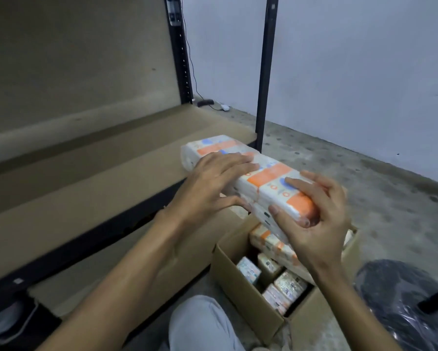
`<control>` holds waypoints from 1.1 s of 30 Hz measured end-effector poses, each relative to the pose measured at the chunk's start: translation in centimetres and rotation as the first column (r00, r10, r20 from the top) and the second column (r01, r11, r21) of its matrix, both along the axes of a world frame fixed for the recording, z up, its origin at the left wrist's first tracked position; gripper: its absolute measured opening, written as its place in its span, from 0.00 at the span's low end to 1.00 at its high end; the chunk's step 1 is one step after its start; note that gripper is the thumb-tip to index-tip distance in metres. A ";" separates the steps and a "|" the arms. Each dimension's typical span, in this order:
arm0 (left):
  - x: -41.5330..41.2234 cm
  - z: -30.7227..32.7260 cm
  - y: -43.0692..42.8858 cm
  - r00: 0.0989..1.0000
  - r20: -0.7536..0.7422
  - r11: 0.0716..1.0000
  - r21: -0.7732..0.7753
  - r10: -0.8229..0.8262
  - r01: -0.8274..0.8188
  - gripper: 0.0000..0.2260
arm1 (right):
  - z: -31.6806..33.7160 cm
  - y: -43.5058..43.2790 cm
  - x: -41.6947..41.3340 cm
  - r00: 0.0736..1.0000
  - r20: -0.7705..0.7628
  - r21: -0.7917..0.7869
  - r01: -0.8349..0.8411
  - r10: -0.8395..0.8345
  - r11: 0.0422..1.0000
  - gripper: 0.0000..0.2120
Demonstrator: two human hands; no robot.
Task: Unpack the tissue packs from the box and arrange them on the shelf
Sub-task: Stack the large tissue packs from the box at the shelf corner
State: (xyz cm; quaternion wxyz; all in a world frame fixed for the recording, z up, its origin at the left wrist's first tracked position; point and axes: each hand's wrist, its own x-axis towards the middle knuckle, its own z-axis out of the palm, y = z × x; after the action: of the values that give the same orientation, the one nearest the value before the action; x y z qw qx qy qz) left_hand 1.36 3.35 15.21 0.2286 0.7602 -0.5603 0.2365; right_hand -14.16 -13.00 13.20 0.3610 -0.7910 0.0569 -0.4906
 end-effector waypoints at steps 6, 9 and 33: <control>4.4 2.2 4.4 0.990 -0.033 0.988 0.069 0.140 -0.137 0.28 | 0.7 3.0 7.1 0.997 0.024 -0.011 -0.070 0.070 0.997 0.22; 6.9 2.2 6.5 0.977 -0.080 0.978 0.082 0.200 -0.193 0.29 | 0.7 4.5 10.7 0.992 -0.001 -0.004 -0.126 0.126 0.992 0.21; 12.4 -1.3 10.9 0.856 -0.205 0.881 0.115 0.474 -0.460 0.38 | -0.5 7.3 19.7 0.941 -0.335 -0.280 -0.153 0.053 0.948 0.31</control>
State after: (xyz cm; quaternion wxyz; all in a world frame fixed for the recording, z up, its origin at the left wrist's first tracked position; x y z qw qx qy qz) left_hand 13.77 14.29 13.88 0.2036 0.9019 -0.3363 0.1790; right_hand 5.50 -5.66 12.68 0.2470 -0.9084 -0.0021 -0.3373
